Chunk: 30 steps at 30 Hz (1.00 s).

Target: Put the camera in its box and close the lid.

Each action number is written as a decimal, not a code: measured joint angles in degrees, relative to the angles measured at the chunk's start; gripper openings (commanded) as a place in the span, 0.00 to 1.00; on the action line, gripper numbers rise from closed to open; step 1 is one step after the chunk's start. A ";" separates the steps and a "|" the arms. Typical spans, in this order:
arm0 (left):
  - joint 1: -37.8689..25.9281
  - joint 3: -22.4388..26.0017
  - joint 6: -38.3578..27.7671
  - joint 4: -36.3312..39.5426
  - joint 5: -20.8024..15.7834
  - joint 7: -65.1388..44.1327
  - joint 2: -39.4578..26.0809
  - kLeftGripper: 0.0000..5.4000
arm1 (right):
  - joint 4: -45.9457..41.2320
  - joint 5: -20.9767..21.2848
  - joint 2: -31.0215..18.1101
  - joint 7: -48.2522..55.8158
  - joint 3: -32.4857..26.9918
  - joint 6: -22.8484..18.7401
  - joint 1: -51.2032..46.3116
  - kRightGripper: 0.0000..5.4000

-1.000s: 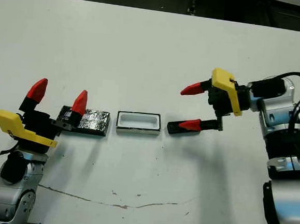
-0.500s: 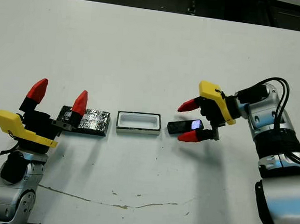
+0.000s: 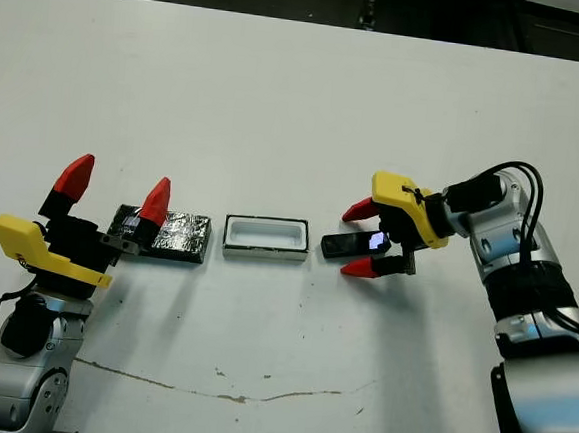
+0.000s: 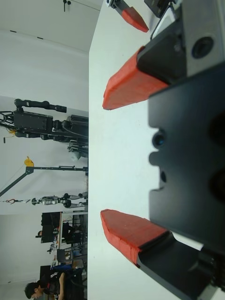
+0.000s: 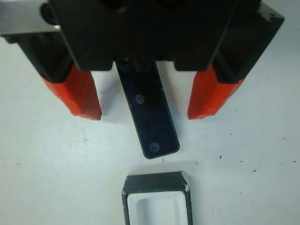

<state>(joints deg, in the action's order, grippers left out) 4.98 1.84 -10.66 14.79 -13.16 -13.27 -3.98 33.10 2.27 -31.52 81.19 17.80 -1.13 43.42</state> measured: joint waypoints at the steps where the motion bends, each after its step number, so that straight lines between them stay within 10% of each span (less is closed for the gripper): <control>1: 0.02 -0.04 0.00 0.05 0.00 0.00 0.00 1.00 | -0.36 -0.19 0.00 -0.39 -0.27 -0.05 -0.42 0.79; 20: 0.05 -0.02 0.00 0.12 -0.02 0.06 0.05 1.00 | -5.58 -1.11 -0.83 -1.18 0.25 -4.45 -2.52 0.31; 30: 0.05 0.04 0.00 0.21 0.03 0.38 0.13 1.00 | -6.60 0.82 -2.57 0.69 2.60 -6.45 -0.68 0.31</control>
<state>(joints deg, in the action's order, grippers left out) 5.03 1.89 -10.66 15.00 -13.13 -12.90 -3.85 26.50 3.09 -34.10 81.88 20.41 -7.58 42.74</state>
